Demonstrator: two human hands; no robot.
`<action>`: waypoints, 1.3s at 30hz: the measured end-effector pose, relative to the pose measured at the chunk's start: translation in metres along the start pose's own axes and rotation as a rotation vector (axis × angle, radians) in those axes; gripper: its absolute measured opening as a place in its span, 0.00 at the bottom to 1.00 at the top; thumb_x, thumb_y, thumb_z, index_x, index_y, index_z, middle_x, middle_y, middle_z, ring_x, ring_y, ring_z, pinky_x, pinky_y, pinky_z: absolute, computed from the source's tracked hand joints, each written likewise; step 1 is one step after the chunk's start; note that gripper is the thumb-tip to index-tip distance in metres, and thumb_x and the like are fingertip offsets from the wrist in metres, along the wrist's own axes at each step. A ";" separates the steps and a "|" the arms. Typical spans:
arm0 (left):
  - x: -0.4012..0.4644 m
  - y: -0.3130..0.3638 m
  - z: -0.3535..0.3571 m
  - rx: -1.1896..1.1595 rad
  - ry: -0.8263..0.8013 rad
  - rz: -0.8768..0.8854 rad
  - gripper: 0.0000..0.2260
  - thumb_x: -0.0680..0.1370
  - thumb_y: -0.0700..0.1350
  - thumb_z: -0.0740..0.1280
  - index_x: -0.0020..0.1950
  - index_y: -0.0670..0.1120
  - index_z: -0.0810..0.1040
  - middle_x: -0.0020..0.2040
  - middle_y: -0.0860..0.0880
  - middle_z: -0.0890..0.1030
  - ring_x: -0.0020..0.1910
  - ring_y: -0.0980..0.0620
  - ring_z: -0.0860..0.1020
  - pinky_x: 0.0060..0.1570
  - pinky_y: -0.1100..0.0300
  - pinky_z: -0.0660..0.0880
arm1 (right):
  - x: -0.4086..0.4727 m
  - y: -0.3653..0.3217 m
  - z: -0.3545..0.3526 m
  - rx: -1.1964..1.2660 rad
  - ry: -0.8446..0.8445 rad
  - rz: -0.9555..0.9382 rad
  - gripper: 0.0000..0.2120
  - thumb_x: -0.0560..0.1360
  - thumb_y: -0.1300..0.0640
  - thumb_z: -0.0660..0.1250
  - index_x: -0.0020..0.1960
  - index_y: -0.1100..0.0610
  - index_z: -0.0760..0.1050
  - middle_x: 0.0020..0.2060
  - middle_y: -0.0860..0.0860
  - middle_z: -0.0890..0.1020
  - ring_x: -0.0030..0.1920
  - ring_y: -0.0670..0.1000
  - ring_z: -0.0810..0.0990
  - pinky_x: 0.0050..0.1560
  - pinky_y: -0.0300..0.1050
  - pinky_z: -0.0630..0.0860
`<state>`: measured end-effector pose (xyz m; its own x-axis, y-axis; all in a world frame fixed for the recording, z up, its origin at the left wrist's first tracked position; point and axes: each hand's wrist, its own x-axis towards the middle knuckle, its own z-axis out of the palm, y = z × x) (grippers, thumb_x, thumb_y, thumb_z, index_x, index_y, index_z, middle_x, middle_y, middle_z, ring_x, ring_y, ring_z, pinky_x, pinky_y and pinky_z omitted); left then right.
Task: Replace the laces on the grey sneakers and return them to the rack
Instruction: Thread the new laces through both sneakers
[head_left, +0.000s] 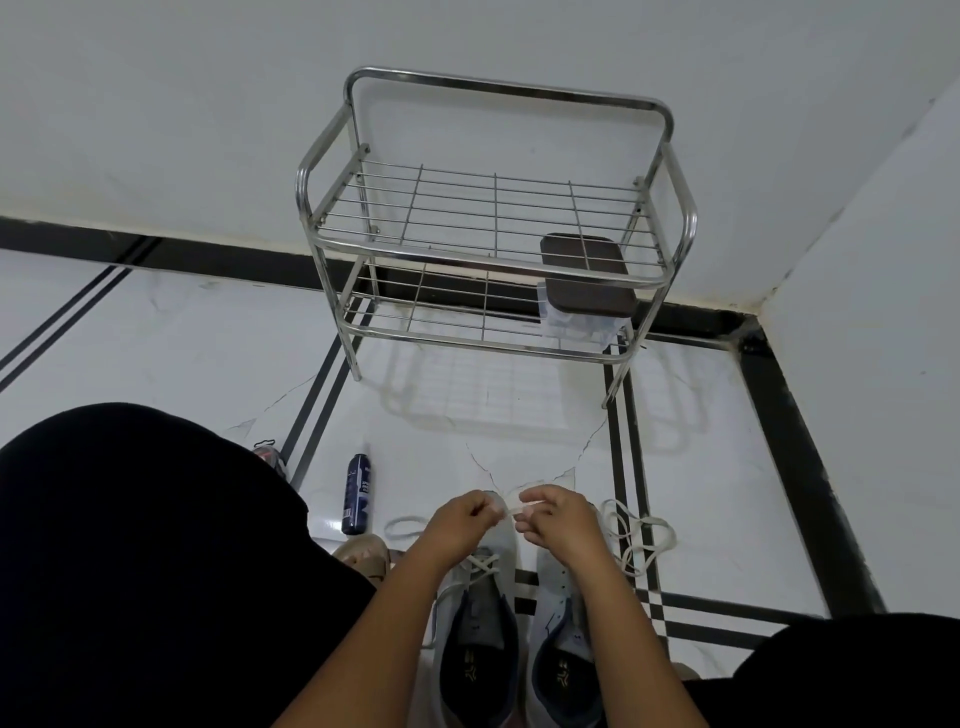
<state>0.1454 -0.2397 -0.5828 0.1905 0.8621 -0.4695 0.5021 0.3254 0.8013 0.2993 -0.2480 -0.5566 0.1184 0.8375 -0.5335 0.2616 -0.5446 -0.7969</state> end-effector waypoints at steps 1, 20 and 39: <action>0.000 0.000 0.001 -0.018 -0.001 0.007 0.06 0.79 0.48 0.65 0.42 0.52 0.76 0.39 0.54 0.79 0.39 0.58 0.75 0.36 0.69 0.69 | 0.001 0.001 0.001 -0.024 0.025 0.001 0.07 0.76 0.68 0.63 0.47 0.59 0.76 0.38 0.55 0.82 0.37 0.49 0.82 0.38 0.38 0.80; 0.010 -0.056 0.032 0.222 -0.024 -0.423 0.16 0.70 0.52 0.63 0.47 0.42 0.80 0.50 0.41 0.82 0.53 0.42 0.79 0.55 0.52 0.75 | 0.000 0.079 0.046 -0.591 -0.146 0.128 0.11 0.74 0.52 0.66 0.53 0.53 0.82 0.52 0.53 0.83 0.54 0.54 0.80 0.54 0.43 0.75; 0.006 -0.064 0.053 0.341 0.025 -0.424 0.09 0.74 0.53 0.65 0.39 0.50 0.78 0.52 0.51 0.82 0.57 0.49 0.78 0.59 0.55 0.73 | 0.015 0.098 0.040 -0.400 -0.127 0.183 0.13 0.76 0.62 0.63 0.55 0.53 0.83 0.51 0.51 0.85 0.48 0.47 0.79 0.43 0.33 0.69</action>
<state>0.1593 -0.2756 -0.6564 -0.1063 0.6928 -0.7132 0.7767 0.5057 0.3754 0.2886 -0.2909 -0.6534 0.0851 0.7037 -0.7054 0.5994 -0.6017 -0.5279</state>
